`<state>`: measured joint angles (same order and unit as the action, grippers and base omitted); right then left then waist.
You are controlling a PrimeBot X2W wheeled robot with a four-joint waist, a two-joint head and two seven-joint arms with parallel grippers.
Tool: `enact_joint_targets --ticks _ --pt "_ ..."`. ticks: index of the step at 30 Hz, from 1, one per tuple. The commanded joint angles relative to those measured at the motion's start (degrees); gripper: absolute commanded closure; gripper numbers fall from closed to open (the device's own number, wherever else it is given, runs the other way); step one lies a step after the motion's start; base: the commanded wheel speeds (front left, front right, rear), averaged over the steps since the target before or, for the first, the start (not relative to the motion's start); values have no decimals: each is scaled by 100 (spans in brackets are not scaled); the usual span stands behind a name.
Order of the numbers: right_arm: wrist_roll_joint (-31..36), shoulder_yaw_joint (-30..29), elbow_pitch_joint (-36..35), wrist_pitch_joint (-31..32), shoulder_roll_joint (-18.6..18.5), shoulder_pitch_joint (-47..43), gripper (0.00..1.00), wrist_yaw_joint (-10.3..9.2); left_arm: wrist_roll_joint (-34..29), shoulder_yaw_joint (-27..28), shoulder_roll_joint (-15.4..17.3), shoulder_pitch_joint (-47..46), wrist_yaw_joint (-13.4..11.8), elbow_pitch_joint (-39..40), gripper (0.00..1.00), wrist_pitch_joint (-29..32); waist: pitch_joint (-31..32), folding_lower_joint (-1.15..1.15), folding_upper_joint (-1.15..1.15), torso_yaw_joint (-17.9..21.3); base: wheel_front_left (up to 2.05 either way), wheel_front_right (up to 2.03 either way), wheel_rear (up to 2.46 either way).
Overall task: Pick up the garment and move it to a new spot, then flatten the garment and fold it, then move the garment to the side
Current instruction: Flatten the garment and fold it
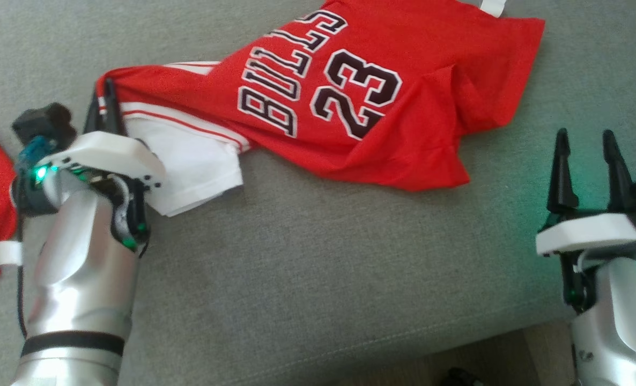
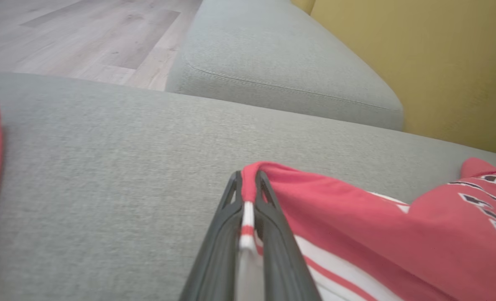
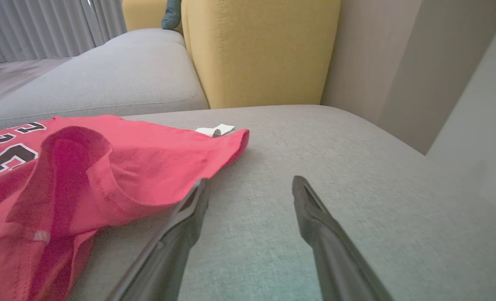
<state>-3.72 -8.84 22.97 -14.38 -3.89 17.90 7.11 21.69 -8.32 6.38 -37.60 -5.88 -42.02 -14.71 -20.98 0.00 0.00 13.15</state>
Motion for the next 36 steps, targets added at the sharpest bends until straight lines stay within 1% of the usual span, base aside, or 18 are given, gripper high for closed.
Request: enact_joint_targets --ticks 1,5,8,9,10,16,20,22,25,30,36 --pt "-45 168 -181 -62 10 150 0 37 -63 242 158 -14 -48 186 100 -29 -13 0 0 -42 0 0 0" --pt "-77 349 -175 -62 21 201 0 37 -179 670 145 189 -99 299 100 -29 -7 0 0 -141 0 0 0" --pt "-90 436 -191 -62 30 205 0 37 -338 857 53 405 -32 424 100 -29 44 0 0 -233 0 0 0" --pt "-95 466 -200 -62 34 193 0 37 -393 905 5 486 -4 487 62 -29 73 0 0 -270 0 0 0" --pt "-100 500 -218 -62 37 177 0 37 -443 961 -50 575 14 584 0 -29 113 0 0 -313 0 0 0" --pt "-191 759 -305 -62 51 33 0 37 -816 1181 -277 1203 177 1319 0 -29 422 0 0 -579 0 0 0" --pt "-268 987 -263 -62 67 -103 0 37 -921 1116 -337 1738 339 1672 0 -29 721 0 0 -762 0 0 0" --pt "-298 1069 -232 -62 77 -186 0 37 -862 996 -345 1999 374 1830 0 -29 876 0 0 -850 0 0 0" --pt "-353 1119 -172 -62 88 -314 0 37 -695 744 -347 2361 333 2074 0 -29 1086 0 0 -970 0 0 0" --pt "-406 1121 -85 -62 98 -546 0 37 -721 373 -349 2850 233 2319 0 -29 1419 0 0 -1116 0 0 0" --pt "-576 1273 -17 -62 100 -837 0 37 -792 168 -349 3373 173 2519 0 -29 1740 0 0 -1175 0 0 0"
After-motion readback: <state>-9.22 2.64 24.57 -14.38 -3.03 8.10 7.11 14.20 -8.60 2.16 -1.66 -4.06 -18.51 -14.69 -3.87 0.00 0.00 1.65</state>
